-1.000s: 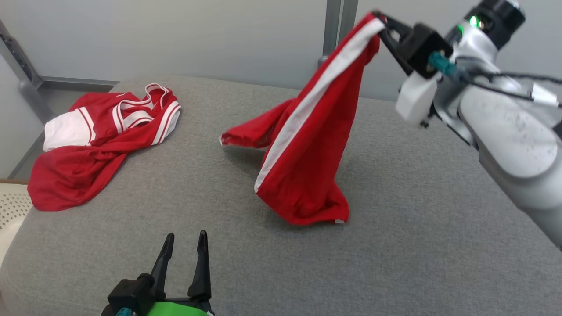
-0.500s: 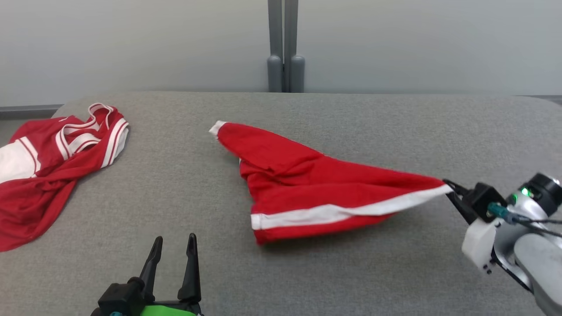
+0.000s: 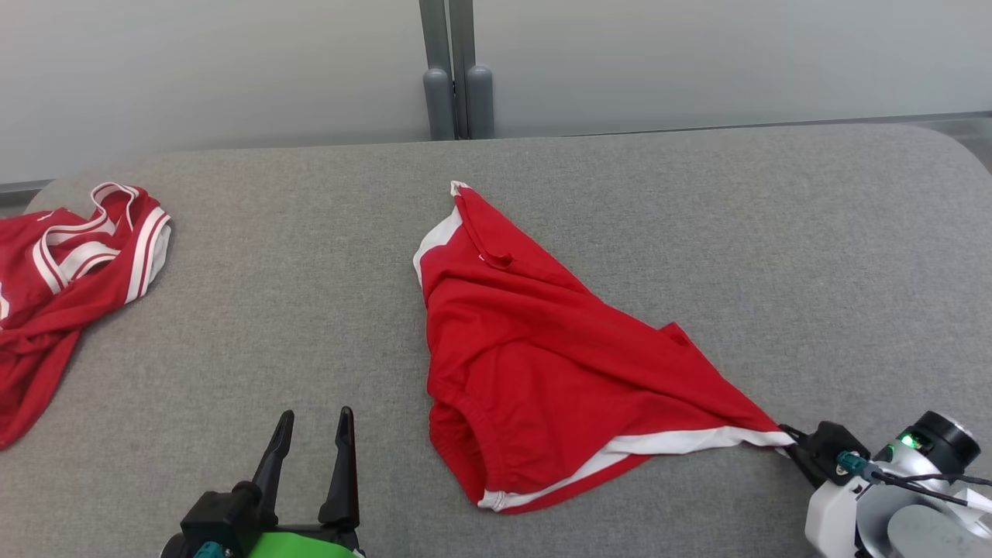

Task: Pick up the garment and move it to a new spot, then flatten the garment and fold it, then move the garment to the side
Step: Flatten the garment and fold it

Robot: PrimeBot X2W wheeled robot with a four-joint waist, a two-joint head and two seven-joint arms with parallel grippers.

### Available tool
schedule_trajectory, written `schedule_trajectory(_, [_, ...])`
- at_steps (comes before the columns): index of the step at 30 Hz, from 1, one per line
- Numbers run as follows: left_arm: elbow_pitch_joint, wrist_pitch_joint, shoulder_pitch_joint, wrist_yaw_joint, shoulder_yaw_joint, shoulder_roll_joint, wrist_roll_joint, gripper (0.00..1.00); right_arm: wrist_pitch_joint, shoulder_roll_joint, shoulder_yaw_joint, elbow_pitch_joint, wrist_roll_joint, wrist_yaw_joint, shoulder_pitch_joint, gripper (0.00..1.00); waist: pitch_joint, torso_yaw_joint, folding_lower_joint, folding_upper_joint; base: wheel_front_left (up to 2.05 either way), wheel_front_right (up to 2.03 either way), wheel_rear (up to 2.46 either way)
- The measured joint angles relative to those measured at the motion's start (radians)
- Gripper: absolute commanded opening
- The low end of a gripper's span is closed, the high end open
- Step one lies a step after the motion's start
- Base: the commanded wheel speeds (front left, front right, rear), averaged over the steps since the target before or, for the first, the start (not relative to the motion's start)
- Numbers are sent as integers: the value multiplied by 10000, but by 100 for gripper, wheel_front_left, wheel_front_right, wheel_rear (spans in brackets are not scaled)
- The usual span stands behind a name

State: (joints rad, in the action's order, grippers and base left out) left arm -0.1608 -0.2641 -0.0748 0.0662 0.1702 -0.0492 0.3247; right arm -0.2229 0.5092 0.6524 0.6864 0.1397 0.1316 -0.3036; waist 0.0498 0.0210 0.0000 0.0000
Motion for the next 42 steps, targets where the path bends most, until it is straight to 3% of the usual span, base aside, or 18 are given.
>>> schedule_trajectory(4, [-61,0,37,33,-31,0,-6,100,-150,213,-276,242,-395,0,-267,0,105,-35,0,0,0,0,0])
schedule_trajectory(5, [-75,0,40,42,-31,0,-13,100,-201,238,-362,257,-541,0,-357,16,117,-43,0,0,0,0,0])
schedule_trajectory(6, [-92,0,42,46,-25,0,-13,100,-259,247,-472,255,-754,0,-415,71,123,-41,0,0,0,0,0])
schedule_trajectory(7, [-115,0,48,46,-17,0,-13,100,-297,240,-569,259,-869,0,-432,100,119,-30,0,0,0,0,0])
schedule_trajectory(15, [-142,0,-9,50,13,2,46,100,-357,318,-1469,111,-502,0,368,100,-167,131,0,0,0,0,0])
schedule_trajectory(18, [-121,0,-229,50,-113,2,6,100,-387,345,-2401,-543,-173,0,963,100,-361,153,0,0,0,0,0])
schedule_trajectory(21, [-46,0,-425,56,-305,2,-90,100,-391,123,-4023,-1868,249,0,1766,100,-546,142,0,0,0,0,0])
schedule_trajectory(24, [59,0,-549,90,-539,0,-198,100,-401,-594,-6301,-3256,523,0,2615,100,-690,100,0,0,0,0,0])
schedule_trajectory(26, [155,0,-622,119,-706,2,-268,100,-401,-1413,-7701,-4086,569,-4,3211,100,-758,58,0,0,0,0,0])
schedule_trajectory(29, [278,0,-696,148,-878,2,-372,100,-399,-2332,-8629,-4932,136,-4,3937,100,-802,5,0,0,0,0,0])
schedule_trajectory(34, [316,0,-842,318,-1043,2,-759,100,-399,-3246,-8999,-5668,-209,-2,4460,100,-786,17,0,0,0,0,0])
schedule_trajectory(42, [159,0,-1011,485,-1202,0,-1018,100,-399,-3647,-8333,-5860,-360,-2,4951,100,-782,112,0,0,0,0,0])
